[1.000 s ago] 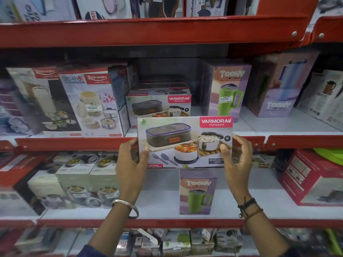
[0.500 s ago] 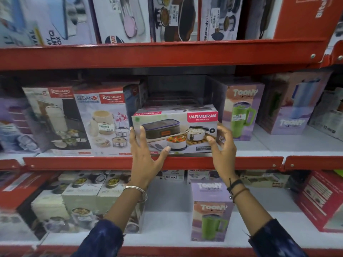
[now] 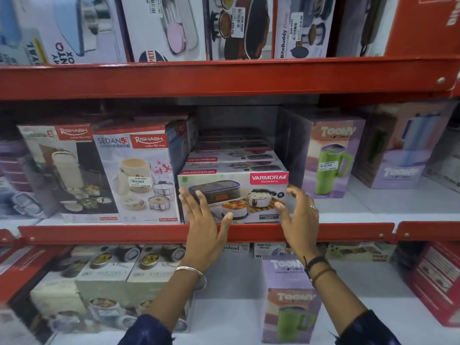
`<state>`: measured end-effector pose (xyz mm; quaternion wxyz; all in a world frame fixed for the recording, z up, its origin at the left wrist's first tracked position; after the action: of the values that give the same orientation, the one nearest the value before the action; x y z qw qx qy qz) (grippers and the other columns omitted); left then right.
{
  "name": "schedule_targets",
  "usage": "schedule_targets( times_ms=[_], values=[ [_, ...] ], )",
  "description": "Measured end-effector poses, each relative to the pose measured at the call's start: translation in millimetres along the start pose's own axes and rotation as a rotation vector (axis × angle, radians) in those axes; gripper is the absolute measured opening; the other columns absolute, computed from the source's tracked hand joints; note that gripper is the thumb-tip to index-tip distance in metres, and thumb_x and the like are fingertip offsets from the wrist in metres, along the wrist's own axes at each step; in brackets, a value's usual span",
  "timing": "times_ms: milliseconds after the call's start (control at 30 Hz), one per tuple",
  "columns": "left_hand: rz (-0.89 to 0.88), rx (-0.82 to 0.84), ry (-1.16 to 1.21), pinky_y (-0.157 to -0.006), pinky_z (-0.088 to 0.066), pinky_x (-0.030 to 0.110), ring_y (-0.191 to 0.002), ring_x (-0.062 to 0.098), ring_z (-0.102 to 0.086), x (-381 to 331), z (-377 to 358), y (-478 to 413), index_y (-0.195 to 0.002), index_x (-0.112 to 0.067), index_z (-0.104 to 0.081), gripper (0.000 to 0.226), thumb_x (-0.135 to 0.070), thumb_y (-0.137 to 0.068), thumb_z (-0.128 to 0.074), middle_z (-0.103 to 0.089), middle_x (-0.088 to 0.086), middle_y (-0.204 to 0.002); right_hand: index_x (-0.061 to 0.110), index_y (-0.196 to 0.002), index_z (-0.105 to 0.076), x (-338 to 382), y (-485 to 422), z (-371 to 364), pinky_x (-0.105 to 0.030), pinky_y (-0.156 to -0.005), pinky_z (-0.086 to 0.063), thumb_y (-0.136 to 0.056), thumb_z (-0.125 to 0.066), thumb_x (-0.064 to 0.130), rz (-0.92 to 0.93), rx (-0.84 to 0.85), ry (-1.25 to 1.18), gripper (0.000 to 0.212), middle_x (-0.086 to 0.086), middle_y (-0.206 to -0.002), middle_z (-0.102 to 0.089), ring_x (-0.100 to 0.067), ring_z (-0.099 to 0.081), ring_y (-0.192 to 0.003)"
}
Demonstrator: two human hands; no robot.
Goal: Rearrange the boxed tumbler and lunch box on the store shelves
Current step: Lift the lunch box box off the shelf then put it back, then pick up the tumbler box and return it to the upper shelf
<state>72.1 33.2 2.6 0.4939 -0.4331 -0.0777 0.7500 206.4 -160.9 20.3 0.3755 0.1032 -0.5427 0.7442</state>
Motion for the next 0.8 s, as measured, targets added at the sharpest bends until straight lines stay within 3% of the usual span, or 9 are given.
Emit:
schedule_targets(
  times_ms=[133, 233, 333, 433, 533, 633, 700, 800],
  values=[
    [0.052, -0.016, 0.022, -0.112, 0.008, 0.040, -0.138, 0.028, 0.032, -5, -2, 2, -0.145, -0.005, 0.010, 0.093, -0.055, -0.089, -0.043, 0.043, 0.006, -0.143, 0.012, -0.119, -0.050, 2, 0, 0, -0.045, -0.092, -0.042, -0.085, -0.066, 0.027, -0.022, 0.043, -0.010, 0.040, -0.012, -0.114, -0.063, -0.031, -0.056, -0.108],
    [0.066, -0.051, 0.103, -0.116, -0.001, 0.041, -0.144, 0.028, 0.016, -8, -1, 10, -0.146, -0.003, -0.002, 0.087, -0.052, -0.089, -0.046, 0.030, 0.009, -0.153, 0.013, -0.124, -0.047, 2, 3, 4, -0.042, -0.098, -0.039, -0.087, -0.063, 0.029, -0.041, 0.101, -0.079, 0.043, -0.011, -0.125, -0.058, -0.028, -0.050, -0.118],
    [0.077, -0.136, 0.220, -0.118, -0.010, 0.046, -0.146, 0.025, 0.004, -10, 4, 29, -0.146, -0.005, -0.014, 0.077, -0.047, -0.089, -0.043, 0.009, 0.012, -0.158, 0.016, -0.133, -0.043, -2, 20, 17, -0.025, -0.106, -0.030, -0.090, -0.059, 0.029, -0.053, 0.148, -0.246, 0.048, -0.005, -0.139, -0.049, -0.018, -0.038, -0.130],
    [0.023, -0.192, 0.280, -0.116, -0.011, 0.036, -0.145, 0.019, -0.003, -22, 2, 58, -0.141, -0.011, -0.028, 0.064, -0.045, -0.089, -0.041, -0.008, 0.012, -0.157, 0.019, -0.135, -0.043, -14, 45, 41, -0.008, -0.105, -0.026, -0.092, -0.054, 0.033, -0.062, 0.127, -0.343, 0.046, 0.002, -0.138, -0.047, -0.012, -0.039, -0.130],
    [-0.028, -0.188, 0.356, -0.113, -0.020, 0.028, -0.142, 0.015, -0.016, -31, -13, 87, -0.133, -0.013, -0.039, 0.049, -0.036, -0.090, -0.044, -0.024, 0.009, -0.151, 0.023, -0.133, -0.045, -40, 79, 62, -0.012, -0.104, -0.033, -0.092, -0.048, 0.038, -0.128, 0.120, -0.406, 0.045, 0.001, -0.138, -0.048, -0.012, -0.042, -0.128],
    [-0.037, -0.108, 0.381, -0.111, -0.023, 0.023, -0.138, 0.018, -0.024, -35, -45, 115, -0.130, -0.018, -0.039, 0.042, -0.034, -0.091, -0.044, -0.029, 0.007, -0.146, 0.024, -0.133, -0.044, -76, 116, 72, -0.027, -0.107, -0.035, -0.091, -0.041, 0.049, -0.241, 0.129, -0.412, 0.049, 0.003, -0.140, -0.045, -0.014, -0.042, -0.130],
    [-0.018, -0.029, 0.385, -0.112, -0.026, 0.032, -0.136, 0.018, -0.027, -31, -73, 131, -0.131, -0.025, -0.033, 0.042, -0.036, -0.091, -0.044, -0.031, 0.006, -0.143, 0.024, -0.133, -0.044, -100, 141, 70, -0.035, -0.108, -0.035, -0.091, -0.037, 0.055, -0.308, 0.156, -0.395, 0.052, 0.004, -0.137, -0.044, -0.016, -0.042, -0.129],
    [0.073, 0.105, 0.394, -0.111, -0.030, 0.045, -0.136, 0.019, -0.029, -12, -118, 154, -0.136, -0.019, -0.029, 0.052, -0.038, -0.090, -0.044, -0.030, 0.011, -0.144, 0.028, -0.129, -0.043, -131, 174, 58, -0.043, -0.103, -0.041, -0.097, -0.041, 0.036, -0.437, 0.227, -0.400, 0.033, 0.005, -0.129, -0.047, -0.023, -0.048, -0.124]
  ],
)
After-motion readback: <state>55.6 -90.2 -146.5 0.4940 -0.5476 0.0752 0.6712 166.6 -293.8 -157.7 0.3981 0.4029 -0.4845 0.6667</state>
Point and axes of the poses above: each hand's wrist, its own y-axis away from the middle knuckle, its own z-axis out of the back of the hand, x = y × z, the point moved 9 cm from there along -y, towards the middle knuckle
